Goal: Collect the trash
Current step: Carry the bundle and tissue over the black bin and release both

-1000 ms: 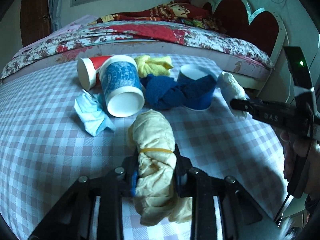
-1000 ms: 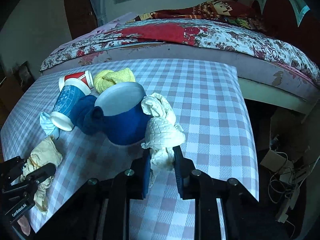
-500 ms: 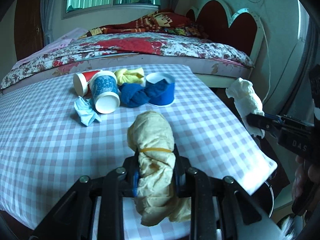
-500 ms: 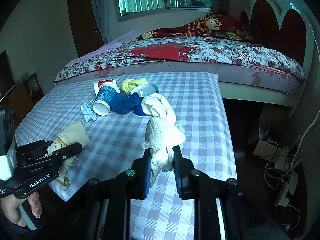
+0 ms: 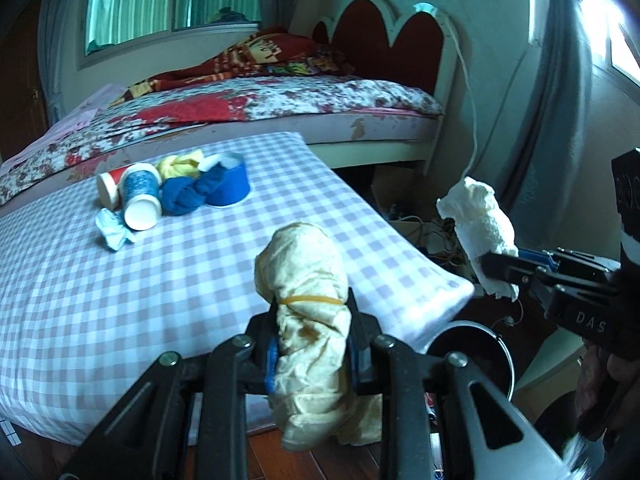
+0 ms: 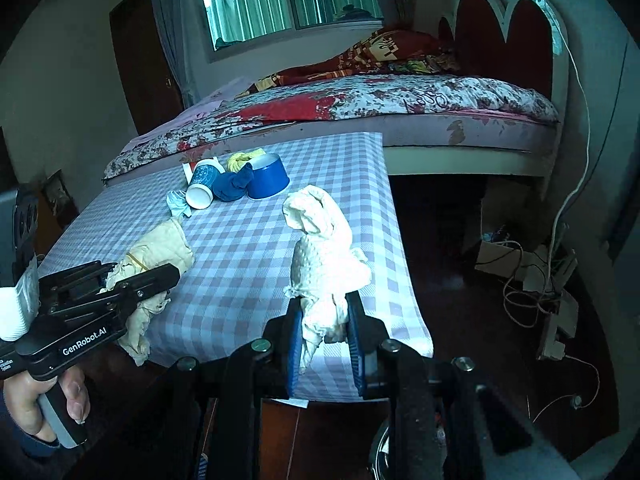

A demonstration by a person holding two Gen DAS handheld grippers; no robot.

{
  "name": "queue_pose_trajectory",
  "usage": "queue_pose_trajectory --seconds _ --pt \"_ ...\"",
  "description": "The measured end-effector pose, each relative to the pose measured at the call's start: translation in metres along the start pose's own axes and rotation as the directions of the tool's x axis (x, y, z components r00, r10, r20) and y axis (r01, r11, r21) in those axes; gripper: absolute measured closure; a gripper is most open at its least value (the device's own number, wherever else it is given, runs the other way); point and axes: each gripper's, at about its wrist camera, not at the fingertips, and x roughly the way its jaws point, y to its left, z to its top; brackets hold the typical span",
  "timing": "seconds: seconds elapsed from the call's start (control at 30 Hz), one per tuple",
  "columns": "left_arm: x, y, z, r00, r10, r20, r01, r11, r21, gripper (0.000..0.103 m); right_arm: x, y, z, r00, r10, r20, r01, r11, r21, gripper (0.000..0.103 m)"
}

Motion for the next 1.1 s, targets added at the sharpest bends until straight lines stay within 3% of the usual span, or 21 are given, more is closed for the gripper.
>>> queue_pose_trajectory --seconds 0.67,1.1 --pt "0.013 -0.119 -0.020 0.983 -0.173 -0.059 0.180 0.971 0.158 0.077 -0.069 -0.077 -0.063 0.990 -0.143 -0.005 0.143 0.982 0.124 0.082" --pt "0.057 -0.186 -0.055 0.928 -0.285 -0.238 0.339 0.911 0.233 0.077 -0.070 -0.133 -0.119 0.974 -0.183 -0.137 0.203 0.967 0.152 0.082"
